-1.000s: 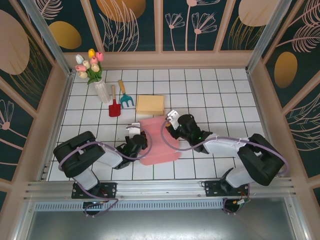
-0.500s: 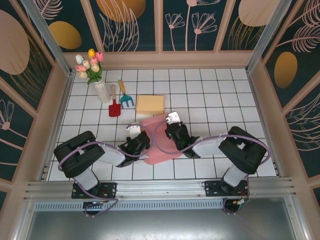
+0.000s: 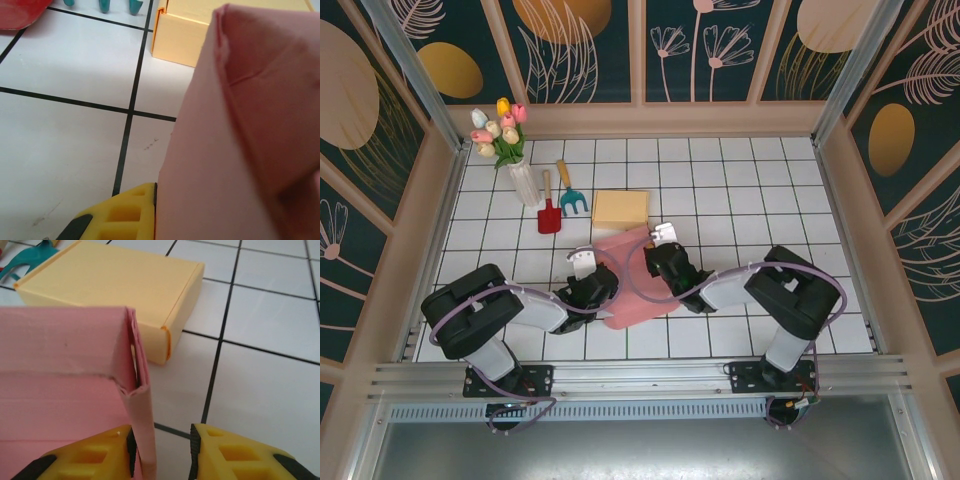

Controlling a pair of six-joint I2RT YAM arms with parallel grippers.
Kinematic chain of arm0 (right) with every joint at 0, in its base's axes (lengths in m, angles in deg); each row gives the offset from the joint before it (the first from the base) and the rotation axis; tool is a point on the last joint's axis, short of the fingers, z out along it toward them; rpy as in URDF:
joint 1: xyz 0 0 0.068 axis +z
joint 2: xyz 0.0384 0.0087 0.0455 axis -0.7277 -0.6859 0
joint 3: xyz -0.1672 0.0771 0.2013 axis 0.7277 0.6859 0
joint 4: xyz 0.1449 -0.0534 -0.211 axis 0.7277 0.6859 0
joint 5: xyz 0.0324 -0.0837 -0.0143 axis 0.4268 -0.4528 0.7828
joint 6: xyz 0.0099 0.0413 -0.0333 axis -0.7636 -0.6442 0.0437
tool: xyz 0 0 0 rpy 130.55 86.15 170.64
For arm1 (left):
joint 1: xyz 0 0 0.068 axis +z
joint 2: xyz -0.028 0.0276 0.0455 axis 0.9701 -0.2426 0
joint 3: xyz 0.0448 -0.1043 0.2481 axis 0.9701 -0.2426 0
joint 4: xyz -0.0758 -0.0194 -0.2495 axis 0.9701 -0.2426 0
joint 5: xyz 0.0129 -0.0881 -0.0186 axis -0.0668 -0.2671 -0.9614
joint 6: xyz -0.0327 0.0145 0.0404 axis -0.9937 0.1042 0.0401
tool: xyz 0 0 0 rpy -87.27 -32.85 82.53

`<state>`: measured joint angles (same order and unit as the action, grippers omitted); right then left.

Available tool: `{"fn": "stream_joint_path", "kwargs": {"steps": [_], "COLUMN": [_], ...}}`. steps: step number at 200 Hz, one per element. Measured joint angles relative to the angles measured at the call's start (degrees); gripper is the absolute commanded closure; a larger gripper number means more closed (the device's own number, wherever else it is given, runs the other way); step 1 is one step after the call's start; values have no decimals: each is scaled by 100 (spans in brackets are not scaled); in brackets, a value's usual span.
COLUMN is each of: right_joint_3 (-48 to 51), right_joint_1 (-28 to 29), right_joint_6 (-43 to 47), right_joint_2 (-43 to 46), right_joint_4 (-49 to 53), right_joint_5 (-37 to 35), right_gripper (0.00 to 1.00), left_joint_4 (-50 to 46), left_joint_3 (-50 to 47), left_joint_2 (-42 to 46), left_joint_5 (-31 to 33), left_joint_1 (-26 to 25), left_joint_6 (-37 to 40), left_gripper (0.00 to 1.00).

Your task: Fold the paper box

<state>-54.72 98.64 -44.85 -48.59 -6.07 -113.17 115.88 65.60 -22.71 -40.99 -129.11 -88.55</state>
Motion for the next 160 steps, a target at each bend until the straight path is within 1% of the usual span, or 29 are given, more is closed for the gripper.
{"fn": "stream_joint_path", "kwargs": {"steps": [40,81,103,127,135,149,160], "right_joint_3": [297,343,256,50,-9,-101,-177], "right_joint_1": [-24,-98,-107,-129,-129,-129,-122], "right_joint_6": [-7,-7,22,48,50,48,-15], "right_joint_2": [-188,-221,-380,-616,-660,-695,-695], "right_joint_4": [-358,-542,-566,-562,-562,-529,-481], "right_joint_5": [332,444,448,487,483,452,348], "right_gripper": [62,62,64,68,72,82,85], "left_joint_4": [-26,24,63,66,70,90,157], "left_joint_3": [-15,-15,-15,-15,-15,-15,-15], "left_joint_2": [0,-44,-72,-72,-72,-72,-70], "left_joint_5": [0,-9,-9,-9,-9,-11,-17], "left_joint_1": [0,0,0,2,13,28,26], "left_joint_6": [-46,-87,-94,-107,-107,-109,-125], "left_gripper": [99,100,100,100,99,99,99]}}
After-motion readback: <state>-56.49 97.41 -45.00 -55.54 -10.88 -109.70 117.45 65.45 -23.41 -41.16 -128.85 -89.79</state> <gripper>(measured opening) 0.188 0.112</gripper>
